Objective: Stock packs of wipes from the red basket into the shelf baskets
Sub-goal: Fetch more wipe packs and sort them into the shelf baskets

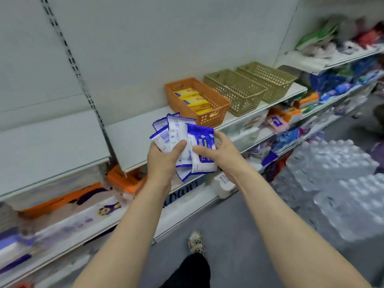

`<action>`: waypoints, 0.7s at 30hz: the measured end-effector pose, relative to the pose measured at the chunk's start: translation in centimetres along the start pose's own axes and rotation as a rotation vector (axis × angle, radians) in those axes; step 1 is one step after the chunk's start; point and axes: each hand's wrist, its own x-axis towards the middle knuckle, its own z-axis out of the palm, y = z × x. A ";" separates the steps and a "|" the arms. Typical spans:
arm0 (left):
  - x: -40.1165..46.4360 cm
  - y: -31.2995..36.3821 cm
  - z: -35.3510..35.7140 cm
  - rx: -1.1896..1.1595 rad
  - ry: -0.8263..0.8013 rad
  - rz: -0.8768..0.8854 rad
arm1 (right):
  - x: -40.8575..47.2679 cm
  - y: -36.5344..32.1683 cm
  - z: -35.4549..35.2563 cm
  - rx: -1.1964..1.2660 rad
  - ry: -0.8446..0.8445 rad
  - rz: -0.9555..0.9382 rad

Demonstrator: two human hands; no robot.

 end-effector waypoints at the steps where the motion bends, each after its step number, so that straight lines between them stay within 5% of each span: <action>1: 1.4 -0.1 1.8 -0.011 -0.024 -0.005 | 1.5 -0.7 -1.2 -0.015 0.048 -0.045; 8: 12.9 0.4 15.9 -0.072 -0.247 0.026 | 14.3 -7.1 -10.1 -0.041 0.209 -0.150; 21: 31.3 -0.8 30.4 -0.136 -0.180 0.036 | 34.0 -11.8 -21.7 0.422 0.329 -0.116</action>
